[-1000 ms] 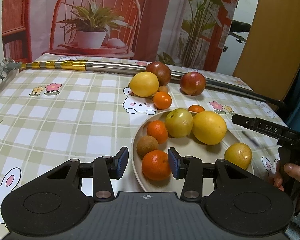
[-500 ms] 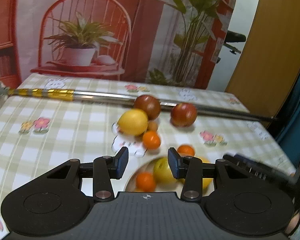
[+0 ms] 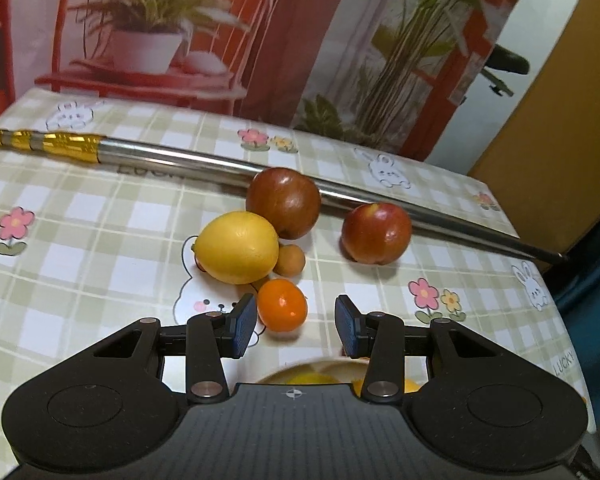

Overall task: Organize fruits
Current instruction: 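Move both tools back to the fruit pile, then grasp another orange mandarin with the left tool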

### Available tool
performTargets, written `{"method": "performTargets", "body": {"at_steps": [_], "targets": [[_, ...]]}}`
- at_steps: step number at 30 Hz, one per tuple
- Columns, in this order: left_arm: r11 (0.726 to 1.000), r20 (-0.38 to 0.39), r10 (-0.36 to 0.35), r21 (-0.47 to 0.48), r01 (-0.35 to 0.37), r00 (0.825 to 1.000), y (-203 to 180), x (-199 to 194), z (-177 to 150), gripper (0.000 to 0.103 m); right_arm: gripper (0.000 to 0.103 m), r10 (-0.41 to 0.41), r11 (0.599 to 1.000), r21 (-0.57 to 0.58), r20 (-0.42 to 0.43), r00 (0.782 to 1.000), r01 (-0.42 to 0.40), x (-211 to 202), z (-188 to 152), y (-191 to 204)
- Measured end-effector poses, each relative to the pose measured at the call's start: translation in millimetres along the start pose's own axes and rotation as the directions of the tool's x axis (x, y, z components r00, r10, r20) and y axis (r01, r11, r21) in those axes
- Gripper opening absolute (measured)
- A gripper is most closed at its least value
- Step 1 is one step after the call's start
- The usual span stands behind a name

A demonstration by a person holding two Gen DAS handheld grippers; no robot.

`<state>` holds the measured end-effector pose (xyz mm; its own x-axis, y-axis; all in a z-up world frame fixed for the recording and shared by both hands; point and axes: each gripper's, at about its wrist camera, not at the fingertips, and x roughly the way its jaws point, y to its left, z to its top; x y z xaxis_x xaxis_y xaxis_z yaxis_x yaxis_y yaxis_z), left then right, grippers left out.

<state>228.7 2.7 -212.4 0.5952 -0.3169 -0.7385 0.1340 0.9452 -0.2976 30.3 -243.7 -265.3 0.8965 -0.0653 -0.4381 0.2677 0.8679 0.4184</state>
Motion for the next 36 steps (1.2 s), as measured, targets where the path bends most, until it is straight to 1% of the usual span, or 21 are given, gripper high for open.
{"method": "performTargets", "body": {"at_steps": [7,14,15,16,19,22,27,36], "targets": [[0.999,-0.075,0.013,-0.042,-0.016,0.997,6.7,33.7,6.0,0.045,0.056,0.012,1.000,0.020,0.000,1.000,-0.011,0.4,0.9,-2.5],[0.996,-0.113,0.011,-0.086,-0.021,0.994,11.7,52.2,8.4,0.045,0.056,0.021,1.000,0.021,-0.008,1.000,-0.021,1.8,1.3,-3.5],[0.996,-0.114,0.012,-0.090,-0.022,0.993,12.2,54.0,8.3,0.043,0.056,0.022,0.999,0.024,-0.008,1.000,-0.022,1.8,1.3,-4.0],[0.996,-0.109,0.013,-0.089,-0.022,0.994,11.8,54.1,8.6,0.038,0.056,0.022,0.999,0.027,-0.008,1.000,-0.022,1.9,1.4,-4.3],[0.996,-0.110,0.006,-0.093,-0.016,0.994,14.0,53.5,8.5,0.038,0.056,0.023,0.999,0.036,-0.010,1.000,-0.023,2.4,1.6,-5.7],[0.996,-0.107,0.012,-0.084,-0.021,0.994,14.8,49.7,7.2,0.038,0.056,0.022,0.999,0.042,-0.011,1.000,-0.021,2.8,1.8,-6.7],[0.998,-0.078,0.007,-0.059,-0.012,0.997,13.1,33.6,5.2,0.037,0.056,0.019,0.999,0.046,-0.010,1.000,-0.019,3.6,1.9,-8.5],[0.999,0.004,-0.044,0.028,0.044,0.999,4.1,-20.4,-5.7,0.038,0.056,0.004,1.000,0.019,-0.006,1.000,-0.004,2.4,1.7,-5.1]]}}
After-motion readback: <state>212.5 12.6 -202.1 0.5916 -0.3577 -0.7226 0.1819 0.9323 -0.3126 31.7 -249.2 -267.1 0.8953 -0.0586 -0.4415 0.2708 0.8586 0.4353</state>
